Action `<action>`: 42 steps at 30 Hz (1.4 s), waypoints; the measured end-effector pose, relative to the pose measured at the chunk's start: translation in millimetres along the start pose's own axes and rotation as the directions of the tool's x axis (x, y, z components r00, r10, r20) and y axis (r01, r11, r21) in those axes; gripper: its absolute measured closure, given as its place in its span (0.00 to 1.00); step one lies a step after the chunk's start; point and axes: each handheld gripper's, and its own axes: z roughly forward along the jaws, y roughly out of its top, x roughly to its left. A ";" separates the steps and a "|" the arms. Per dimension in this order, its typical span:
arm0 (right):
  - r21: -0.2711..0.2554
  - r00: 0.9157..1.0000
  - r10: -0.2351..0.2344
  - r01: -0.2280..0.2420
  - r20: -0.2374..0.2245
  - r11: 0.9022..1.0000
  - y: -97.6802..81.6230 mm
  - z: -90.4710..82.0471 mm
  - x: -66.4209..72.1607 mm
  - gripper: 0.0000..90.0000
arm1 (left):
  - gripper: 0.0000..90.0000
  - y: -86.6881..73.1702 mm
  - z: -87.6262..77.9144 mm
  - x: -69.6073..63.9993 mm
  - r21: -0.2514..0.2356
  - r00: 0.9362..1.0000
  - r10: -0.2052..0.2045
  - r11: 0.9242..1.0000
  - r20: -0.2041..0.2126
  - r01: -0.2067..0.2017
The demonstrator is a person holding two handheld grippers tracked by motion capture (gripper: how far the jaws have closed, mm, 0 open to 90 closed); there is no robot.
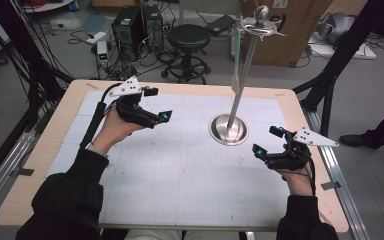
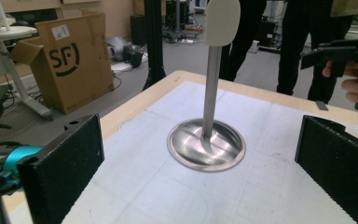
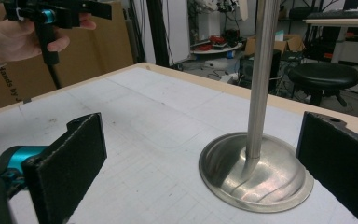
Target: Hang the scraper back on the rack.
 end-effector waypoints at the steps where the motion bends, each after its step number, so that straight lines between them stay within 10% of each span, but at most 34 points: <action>1: -0.001 1.000 -0.003 0.003 0.002 1.000 0.0 0.0 0.0 0.01 | 0.02 -3.3 -2.2 0.3 -0.002 1.000 -0.005 1.000 -0.002 0.005; 24: -0.002 1.000 -0.004 0.004 0.023 1.000 -0.5 0.5 2.4 0.01 | 0.02 -67.7 -57.1 14.2 0.012 0.992 -0.067 0.998 -0.111 0.069; 42: -0.005 0.999 0.005 -0.005 0.039 1.000 -2.2 5.9 -3.0 0.01 | 0.02 -86.0 -97.9 7.7 -0.049 0.982 -0.084 0.996 -0.168 0.076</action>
